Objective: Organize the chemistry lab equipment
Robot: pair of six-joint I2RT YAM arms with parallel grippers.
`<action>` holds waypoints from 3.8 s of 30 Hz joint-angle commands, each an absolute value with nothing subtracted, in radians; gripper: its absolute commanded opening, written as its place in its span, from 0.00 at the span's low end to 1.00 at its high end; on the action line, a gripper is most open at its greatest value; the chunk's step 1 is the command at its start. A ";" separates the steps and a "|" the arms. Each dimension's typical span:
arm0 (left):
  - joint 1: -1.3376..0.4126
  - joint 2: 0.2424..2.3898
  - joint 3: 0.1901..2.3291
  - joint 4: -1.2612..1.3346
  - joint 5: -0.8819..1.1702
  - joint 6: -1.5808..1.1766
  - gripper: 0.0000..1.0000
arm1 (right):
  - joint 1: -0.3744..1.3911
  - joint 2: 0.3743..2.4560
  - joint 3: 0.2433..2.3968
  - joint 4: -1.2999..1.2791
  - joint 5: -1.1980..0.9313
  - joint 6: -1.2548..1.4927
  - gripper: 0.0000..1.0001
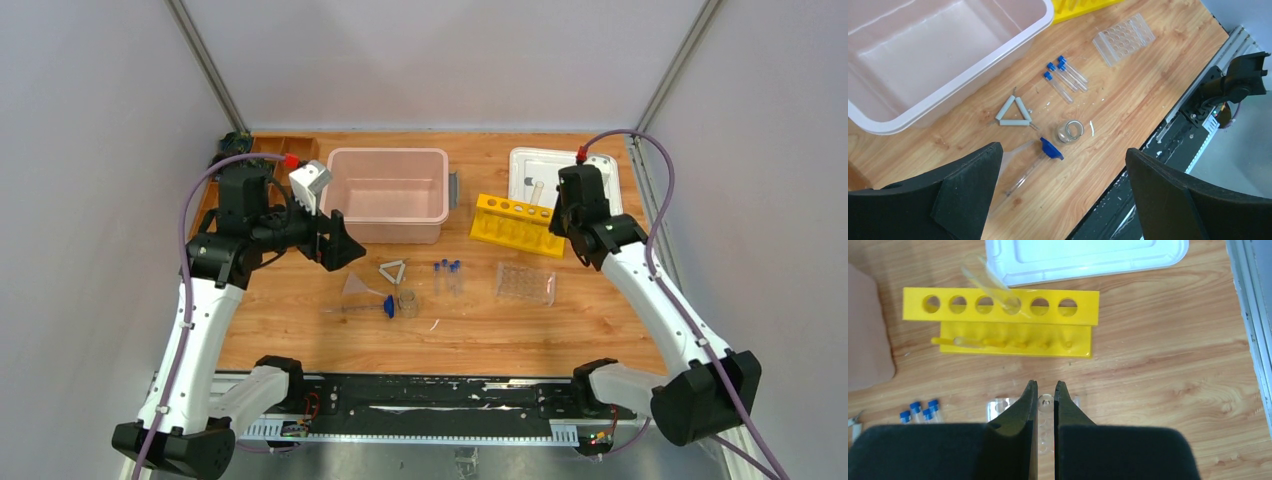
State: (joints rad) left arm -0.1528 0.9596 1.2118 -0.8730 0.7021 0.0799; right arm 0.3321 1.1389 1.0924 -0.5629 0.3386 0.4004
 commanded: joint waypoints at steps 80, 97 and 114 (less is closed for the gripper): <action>-0.156 0.957 1.226 -0.897 0.664 0.125 1.00 | 0.278 1.379 0.924 -0.205 0.326 0.407 0.00; -0.156 0.956 1.235 -0.897 0.658 0.128 1.00 | 0.311 1.359 0.974 -0.259 0.393 0.395 0.43; -0.156 0.947 1.234 -0.925 0.608 0.157 1.00 | 0.717 1.355 0.976 -0.206 0.305 0.490 0.24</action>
State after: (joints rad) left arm -0.1528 0.9596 1.2114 -0.9066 0.6392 0.1265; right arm 0.6609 1.2610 0.9936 -0.2184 0.3771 0.4187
